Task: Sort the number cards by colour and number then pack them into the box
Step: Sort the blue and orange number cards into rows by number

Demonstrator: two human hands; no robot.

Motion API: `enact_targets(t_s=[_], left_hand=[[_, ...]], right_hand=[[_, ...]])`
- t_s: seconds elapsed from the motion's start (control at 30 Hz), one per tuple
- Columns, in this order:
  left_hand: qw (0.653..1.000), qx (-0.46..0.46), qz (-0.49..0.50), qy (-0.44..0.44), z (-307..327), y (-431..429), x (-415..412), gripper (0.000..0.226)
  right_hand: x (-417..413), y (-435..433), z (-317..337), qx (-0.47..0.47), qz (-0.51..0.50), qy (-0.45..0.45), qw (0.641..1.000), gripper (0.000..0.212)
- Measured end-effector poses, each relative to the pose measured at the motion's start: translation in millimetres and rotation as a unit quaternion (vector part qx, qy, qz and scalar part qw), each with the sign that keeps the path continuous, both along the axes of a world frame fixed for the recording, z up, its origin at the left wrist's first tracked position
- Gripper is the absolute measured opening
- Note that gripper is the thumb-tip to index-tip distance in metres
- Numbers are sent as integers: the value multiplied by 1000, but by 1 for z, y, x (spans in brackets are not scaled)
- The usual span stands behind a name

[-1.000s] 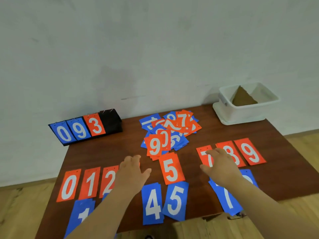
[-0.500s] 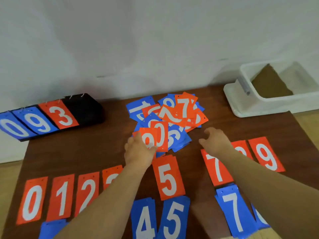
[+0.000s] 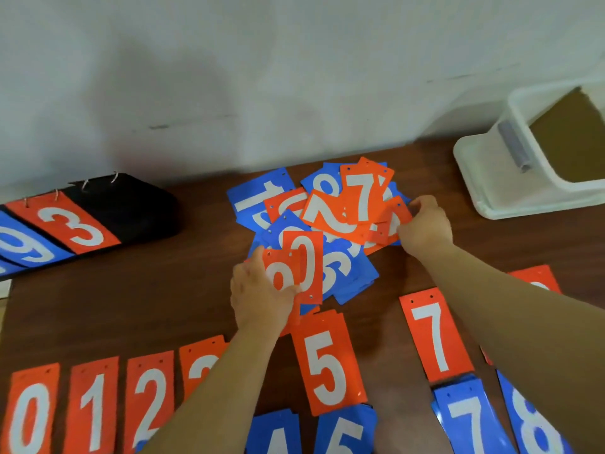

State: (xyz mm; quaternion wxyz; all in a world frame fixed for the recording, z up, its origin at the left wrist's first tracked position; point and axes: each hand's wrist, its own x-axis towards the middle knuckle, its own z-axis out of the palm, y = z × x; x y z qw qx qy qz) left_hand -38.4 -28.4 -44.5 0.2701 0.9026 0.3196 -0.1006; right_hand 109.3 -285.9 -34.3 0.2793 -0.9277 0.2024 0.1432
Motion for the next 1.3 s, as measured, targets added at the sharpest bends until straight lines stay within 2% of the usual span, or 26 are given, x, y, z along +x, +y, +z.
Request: enact_targets(t_s=[0.17, 0.23, 0.33, 0.5, 0.6, 0.7, 0.83, 1.1, 1.3], left_hand=[[993, -71, 25, -95, 13, 13, 5, 60], [985, -89, 13, -148, 26, 16, 2, 50], [979, -106, 15, -171, 55, 10, 2, 52], [961, -165, 33, -218, 110, -25, -8, 73], [952, -164, 32, -255, 142, -54, -32, 76], [939, -154, 40, -306, 169, -84, -64, 73], [931, -143, 43, -332, 188, -128, -106, 64], [937, -168, 16, -306, 197, -207, -135, 52], [935, -204, 26, -290, 193, -240, -140, 52]], right_hand=[[-15, -13, 14, 61, -82, -85, 991, 29], [-27, -26, 27, 71, -97, -124, 985, 21], [-46, -50, 53, 74, -73, -165, 981, 13], [-81, -79, 110, 141, -37, -225, 963, 19], [-109, -97, 139, 196, -15, -237, 951, 21], [-139, -122, 164, 237, 25, -213, 948, 20], [-169, -171, 186, 223, 103, -186, 951, 21], [-188, -275, 199, 184, 92, -208, 956, 21], [-197, -312, 198, 158, 125, -181, 963, 24]])
